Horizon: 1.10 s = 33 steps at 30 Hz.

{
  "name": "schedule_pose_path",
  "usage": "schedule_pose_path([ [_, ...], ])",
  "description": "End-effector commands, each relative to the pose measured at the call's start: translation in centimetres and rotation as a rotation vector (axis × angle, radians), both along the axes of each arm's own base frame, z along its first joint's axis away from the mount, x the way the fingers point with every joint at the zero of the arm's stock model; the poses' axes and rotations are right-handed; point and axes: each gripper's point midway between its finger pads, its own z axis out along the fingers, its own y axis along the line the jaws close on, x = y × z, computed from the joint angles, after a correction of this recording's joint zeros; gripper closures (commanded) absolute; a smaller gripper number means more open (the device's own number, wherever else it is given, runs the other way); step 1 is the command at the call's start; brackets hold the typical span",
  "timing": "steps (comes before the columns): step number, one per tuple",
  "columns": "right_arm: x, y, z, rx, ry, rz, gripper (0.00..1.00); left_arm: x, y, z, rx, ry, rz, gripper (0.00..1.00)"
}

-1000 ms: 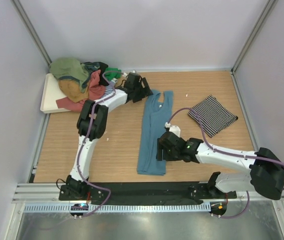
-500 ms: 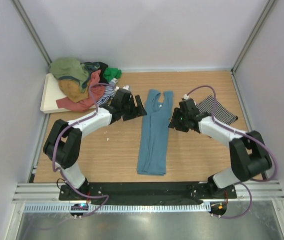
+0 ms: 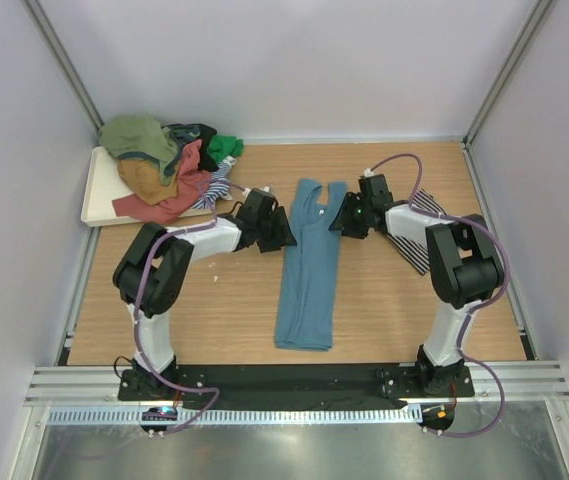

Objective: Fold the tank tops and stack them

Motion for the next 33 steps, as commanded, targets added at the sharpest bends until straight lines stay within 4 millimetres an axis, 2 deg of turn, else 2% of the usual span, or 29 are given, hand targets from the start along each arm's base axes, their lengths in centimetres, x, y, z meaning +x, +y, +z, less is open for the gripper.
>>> schedule_pose_path([
  [1, 3.6, 0.7, 1.7, 0.052, -0.084, -0.023, 0.54, 3.2, -1.6, 1.6, -0.042, -0.081, 0.017, 0.51],
  [2, 4.0, 0.3, 1.2, 0.043, -0.075, -0.039, 0.57, 3.5, -1.6, 0.6, -0.030, -0.066, 0.023, 0.57],
  [3, 4.4, 0.1, 1.0, 0.038, -0.068, -0.050, 0.65, 3.7, -1.6, 0.0, -0.019, -0.052, 0.030, 0.59],
  [6, 6.3, -0.2, 0.3, 0.025, -0.061, -0.083, 0.80, 5.2, -1.3, -1.3, 0.005, -0.032, 0.089, 0.70],
  [7, 7.3, -0.4, 0.1, 0.026, -0.065, -0.093, 0.83, 6.0, -1.3, -1.2, 0.004, -0.033, 0.109, 0.73],
  [8, 7.9, -0.3, 0.2, 0.030, -0.071, -0.095, 0.86, 6.6, -0.6, -2.4, 0.008, -0.009, 0.140, 0.79],
  [11, 11.0, 0.0, 0.8, 0.041, -0.116, -0.105, 0.86, 8.8, 0.4, -2.5, -0.013, -0.006, 0.201, 0.83],
  [12, 12.6, 0.4, 2.3, 0.049, -0.143, -0.102, 0.85, 9.7, 0.4, -2.3, -0.020, -0.018, 0.206, 0.82],
  [13, 13.1, 0.5, 2.5, 0.048, -0.140, -0.098, 0.82, 10.1, 0.5, -2.1, -0.020, -0.028, 0.208, 0.78],
  [14, 13.4, 0.5, 2.1, 0.038, -0.123, -0.100, 0.74, 10.7, 1.0, -1.7, -0.007, -0.048, 0.208, 0.72],
  [15, 13.1, 0.5, 2.4, 0.029, -0.108, -0.093, 0.71, 10.6, 1.4, -0.7, 0.004, -0.061, 0.208, 0.65],
  [16, 12.8, 0.5, 2.8, 0.033, -0.116, -0.088, 0.68, 10.4, 1.8, -0.2, 0.019, -0.073, 0.206, 0.53],
  [17, 12.5, 0.5, 4.8, 0.040, -0.153, -0.087, 0.60, 10.2, 2.4, 0.5, 0.041, -0.097, 0.218, 0.48],
  [19, 10.4, -0.3, 4.9, 0.021, -0.154, -0.099, 0.54, 8.8, 3.5, 2.2, 0.054, -0.124, 0.225, 0.39],
  [20, 9.5, -0.3, 7.6, 0.028, -0.200, -0.094, 0.50, 8.1, 3.8, 2.6, 0.061, -0.125, 0.221, 0.38],
  [21, 7.5, -0.9, 6.3, -0.004, -0.163, -0.101, 0.49, 6.6, 4.4, 1.9, 0.084, -0.103, 0.209, 0.37],
  [22, 6.2, -1.1, 6.4, -0.017, -0.158, -0.092, 0.48, 5.8, 4.5, 4.2, 0.067, -0.135, 0.206, 0.34],
  [23, 4.5, -0.4, 6.7, -0.023, -0.154, -0.063, 0.48, 4.3, 4.4, 4.3, 0.082, -0.128, 0.190, 0.31],
  [24, 2.1, -0.9, 6.9, -0.045, -0.154, -0.058, 0.48, 2.4, 5.1, 3.5, 0.112, -0.113, 0.191, 0.28],
  [25, 0.6, -0.9, 7.2, -0.064, -0.158, -0.044, 0.48, 1.4, 5.1, 5.4, 0.090, -0.144, 0.184, 0.22],
  [26, -1.1, -1.0, 6.8, -0.082, -0.140, -0.030, 0.48, -0.4, 4.1, 5.6, 0.087, -0.152, 0.147, 0.20],
  [27, -3.8, -0.7, 6.9, -0.089, -0.142, 0.001, 0.48, -2.3, 4.4, 4.5, 0.112, -0.131, 0.128, 0.19],
  [29, -7.0, -0.9, 6.0, -0.108, -0.107, 0.019, 0.50, -5.5, 3.3, 5.3, 0.098, -0.131, 0.084, 0.18],
  [30, -9.5, -0.9, 5.5, -0.109, -0.099, 0.043, 0.51, -7.2, 3.5, 4.1, 0.119, -0.107, 0.067, 0.18],
  [32, -12.4, -0.9, 4.5, -0.097, -0.059, 0.060, 0.52, -10.3, 2.4, 4.2, 0.105, -0.099, 0.036, 0.20],
  [33, -14.5, -1.3, 2.8, -0.104, -0.014, 0.071, 0.53, -11.8, 2.7, 3.1, 0.119, -0.078, 0.030, 0.20],
])
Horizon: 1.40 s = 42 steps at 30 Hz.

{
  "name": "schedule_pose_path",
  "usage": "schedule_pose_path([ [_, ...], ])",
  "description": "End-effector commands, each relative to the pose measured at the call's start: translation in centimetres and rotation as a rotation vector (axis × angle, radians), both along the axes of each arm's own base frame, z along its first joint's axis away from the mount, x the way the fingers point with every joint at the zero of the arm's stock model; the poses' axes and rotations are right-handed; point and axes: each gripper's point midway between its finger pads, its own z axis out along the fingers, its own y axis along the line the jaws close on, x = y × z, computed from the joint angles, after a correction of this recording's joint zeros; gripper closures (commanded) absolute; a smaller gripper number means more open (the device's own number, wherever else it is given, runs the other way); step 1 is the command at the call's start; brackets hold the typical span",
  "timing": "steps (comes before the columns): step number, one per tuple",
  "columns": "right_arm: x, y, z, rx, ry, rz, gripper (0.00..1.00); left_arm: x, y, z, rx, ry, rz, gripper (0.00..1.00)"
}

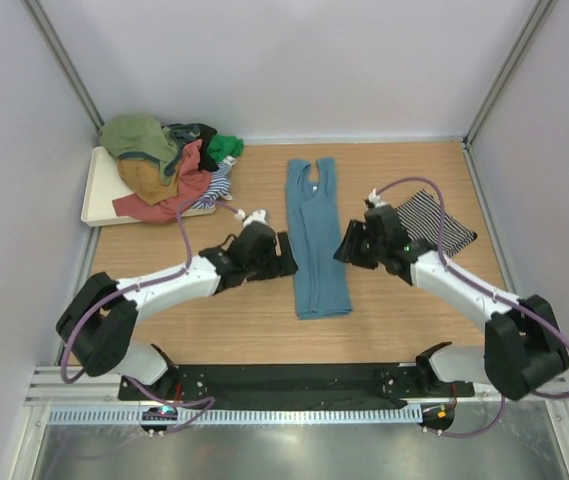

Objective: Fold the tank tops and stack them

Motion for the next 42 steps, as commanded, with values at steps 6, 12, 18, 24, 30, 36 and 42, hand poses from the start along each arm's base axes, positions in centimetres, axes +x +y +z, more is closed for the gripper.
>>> schedule_pose_path([
  [6, -10.2, -1.7, -6.1, -0.039, 0.160, 0.027, 0.48, -9.5, -1.2, -4.0, 0.043, 0.089, -0.019, 0.25],
  [12, -11.1, -1.6, -7.3, -0.050, 0.201, 0.047, 0.53, -11.5, -3.2, -6.6, 0.009, 0.154, -0.035, 0.31],
  [18, -11.8, -1.1, -7.4, -0.022, 0.203, 0.072, 0.60, -11.3, -3.0, -6.9, -0.023, 0.141, 0.001, 0.37],
  [24, -13.2, -0.7, -7.4, -0.001, 0.221, 0.111, 0.98, -11.1, -2.2, -5.8, -0.052, 0.112, 0.026, 0.40],
  [30, -13.9, -0.7, -6.6, 0.018, 0.198, 0.110, 0.96, -10.7, -1.9, -6.3, -0.087, 0.130, 0.055, 0.43],
  [36, -12.2, -2.6, -5.0, -0.080, 0.138, 0.023, 0.66, -10.3, -2.9, -6.5, -0.130, 0.142, 0.060, 0.50],
  [42, -11.2, -1.8, -4.5, -0.098, 0.137, 0.050, 0.62, -9.8, -3.5, -7.3, -0.126, 0.153, 0.064, 0.55],
])
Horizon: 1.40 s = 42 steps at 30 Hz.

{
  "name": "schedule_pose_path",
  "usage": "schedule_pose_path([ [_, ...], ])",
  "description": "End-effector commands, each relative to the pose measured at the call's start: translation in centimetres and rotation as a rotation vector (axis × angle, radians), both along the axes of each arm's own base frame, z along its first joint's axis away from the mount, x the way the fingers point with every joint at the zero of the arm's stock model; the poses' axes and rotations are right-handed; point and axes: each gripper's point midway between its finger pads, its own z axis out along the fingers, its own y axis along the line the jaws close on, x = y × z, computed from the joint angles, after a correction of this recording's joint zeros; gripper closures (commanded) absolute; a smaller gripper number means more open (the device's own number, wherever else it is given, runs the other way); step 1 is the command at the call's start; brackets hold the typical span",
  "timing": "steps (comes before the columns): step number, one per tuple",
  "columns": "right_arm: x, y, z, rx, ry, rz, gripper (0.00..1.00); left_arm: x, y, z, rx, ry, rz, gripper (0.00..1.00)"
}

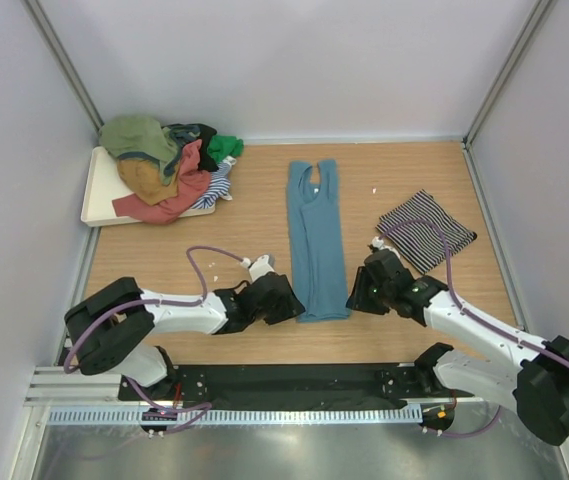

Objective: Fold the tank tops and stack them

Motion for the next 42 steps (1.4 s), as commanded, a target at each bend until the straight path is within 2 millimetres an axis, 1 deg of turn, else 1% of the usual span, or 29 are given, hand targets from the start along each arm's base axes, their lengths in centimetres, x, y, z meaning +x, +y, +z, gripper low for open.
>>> schedule_pose_path([
  [1, 1.4, 0.5, 0.9, -0.021, -0.030, 0.009, 0.61, 0.4, 0.1, -1.3, 0.029, 0.018, 0.013, 0.55],
  [3, 1.5, 1.0, 0.8, -0.007, -0.029, 0.021, 0.57, 0.6, -0.1, -1.8, 0.030, 0.035, 0.011, 0.55],
  [4, 1.5, 1.0, 0.7, -0.008, -0.027, 0.021, 0.56, 0.6, 0.0, -2.2, 0.035, 0.044, 0.012, 0.58],
  [9, 1.6, 1.0, -0.8, -0.037, 0.009, 0.023, 0.57, 0.7, 0.4, -3.3, 0.049, 0.068, 0.026, 0.69],
  [10, 1.2, 1.5, -0.9, -0.017, 0.029, 0.043, 0.57, 0.7, 0.6, -3.3, 0.051, 0.071, 0.033, 0.72],
  [12, 1.3, 1.7, -1.2, -0.008, 0.031, 0.045, 0.57, 0.5, 1.0, -3.4, 0.059, 0.073, 0.037, 0.76],
  [13, 1.2, 1.8, -1.6, -0.007, 0.041, 0.047, 0.58, 0.6, 1.1, -3.1, 0.054, 0.063, 0.042, 0.80],
  [15, 1.3, 2.2, -1.7, 0.009, 0.043, 0.051, 0.60, 0.5, 1.4, -3.2, 0.061, 0.064, 0.043, 0.88],
  [16, 0.9, 2.3, -2.0, 0.015, 0.058, 0.063, 0.63, 0.4, 1.5, -3.0, 0.062, 0.060, 0.042, 0.97],
  [17, 1.0, 2.5, -2.1, 0.021, 0.059, 0.061, 0.66, 0.3, 1.7, -3.1, 0.070, 0.065, 0.042, 1.00],
  [18, 0.9, 2.5, -2.1, 0.022, 0.065, 0.066, 0.71, 0.2, 1.9, -3.1, 0.073, 0.065, 0.040, 1.00],
  [19, 0.8, 2.4, -2.1, 0.021, 0.063, 0.064, 0.83, 0.2, 1.9, -3.1, 0.073, 0.065, 0.040, 1.00],
  [21, 0.5, 1.9, -2.1, 0.005, 0.065, 0.042, 0.97, 0.1, 2.2, -3.0, 0.077, 0.064, 0.041, 1.00],
  [22, 0.7, 1.7, -1.5, 0.011, 0.046, 0.032, 0.99, 0.0, 2.5, -3.1, 0.088, 0.065, 0.042, 1.00],
  [23, 0.5, 1.2, -1.6, -0.006, 0.046, 0.013, 0.99, 0.0, 2.5, -3.0, 0.088, 0.062, 0.041, 1.00],
  [25, 0.3, 0.9, -1.3, -0.001, 0.038, 0.006, 0.99, -0.1, 2.7, -3.1, 0.092, 0.065, 0.038, 1.00],
  [26, 0.1, 1.1, -1.0, 0.017, 0.035, 0.009, 0.99, -0.3, 2.7, -3.1, 0.089, 0.069, 0.036, 1.00],
  [31, -1.1, 1.2, -1.4, 0.053, 0.059, 0.022, 0.99, -1.1, 2.7, -3.5, 0.085, 0.096, 0.023, 1.00],
  [33, -1.5, 1.6, -1.5, 0.077, 0.066, 0.037, 0.99, -1.5, 2.4, -3.3, 0.081, 0.089, 0.007, 1.00],
  [35, -1.8, 1.7, -1.6, 0.080, 0.075, 0.045, 0.99, -1.8, 2.3, -3.0, 0.085, 0.077, 0.006, 0.95],
  [37, -2.0, 1.8, -1.6, 0.087, 0.077, 0.045, 0.99, -2.5, 1.8, -2.4, 0.079, 0.063, -0.016, 0.77],
  [38, -2.0, 1.9, -1.5, 0.089, 0.073, 0.049, 0.99, -2.6, 1.7, -2.3, 0.080, 0.060, -0.018, 0.72],
  [40, -2.2, 2.1, -1.5, 0.094, 0.072, 0.053, 0.99, -2.8, 1.7, -2.4, 0.081, 0.068, -0.014, 0.67],
  [42, -2.3, 2.2, -1.6, 0.093, 0.076, 0.054, 0.99, -2.9, 1.8, -2.7, 0.087, 0.075, -0.013, 0.66],
])
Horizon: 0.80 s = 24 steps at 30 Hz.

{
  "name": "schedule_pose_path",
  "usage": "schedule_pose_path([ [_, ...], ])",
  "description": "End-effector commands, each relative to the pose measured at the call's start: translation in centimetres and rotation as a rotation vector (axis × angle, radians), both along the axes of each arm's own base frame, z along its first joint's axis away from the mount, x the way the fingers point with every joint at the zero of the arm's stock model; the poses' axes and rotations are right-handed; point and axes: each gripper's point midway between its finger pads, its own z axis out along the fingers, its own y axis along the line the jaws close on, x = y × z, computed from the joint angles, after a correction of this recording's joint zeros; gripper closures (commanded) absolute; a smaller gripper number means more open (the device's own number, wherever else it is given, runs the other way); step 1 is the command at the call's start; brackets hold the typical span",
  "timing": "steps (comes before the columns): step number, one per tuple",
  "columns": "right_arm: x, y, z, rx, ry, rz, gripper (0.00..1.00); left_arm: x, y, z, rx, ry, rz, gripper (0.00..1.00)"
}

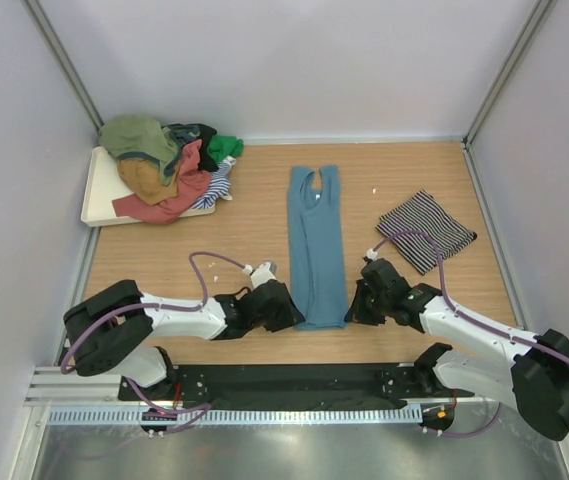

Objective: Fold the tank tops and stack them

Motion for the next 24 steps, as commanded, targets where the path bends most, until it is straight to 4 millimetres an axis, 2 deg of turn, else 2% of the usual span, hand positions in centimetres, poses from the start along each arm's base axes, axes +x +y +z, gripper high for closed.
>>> schedule_pose_path([
  [1, -0.1, 0.7, 0.4, 0.033, -0.007, 0.006, 0.99, -1.0, 2.4, -2.5, 0.117, 0.045, 0.016, 0.67],
  [4, -0.1, 0.9, 0.4, 0.035, -0.009, 0.009, 0.99, -1.2, 2.5, -3.0, 0.126, 0.060, 0.020, 0.73],
  [9, -0.1, 1.0, 0.8, 0.040, -0.014, 0.012, 0.99, -1.4, 3.3, -3.4, 0.139, 0.058, 0.041, 1.00],
  [12, 0.0, 1.3, 1.7, 0.048, -0.028, 0.025, 0.99, -1.4, 3.5, -2.6, 0.144, 0.048, 0.032, 1.00],
  [16, 0.2, 1.9, 3.7, 0.081, -0.063, 0.048, 0.99, -1.1, 2.4, -0.1, 0.115, 0.027, 0.003, 1.00],
  [20, 1.4, 2.1, 6.9, 0.087, -0.139, 0.048, 0.99, -0.7, 2.1, 2.0, 0.078, -0.009, 0.006, 1.00],
  [24, 2.9, 1.9, 8.7, 0.038, -0.183, 0.038, 0.99, 0.4, 2.1, 4.7, 0.096, -0.063, 0.019, 1.00],
])
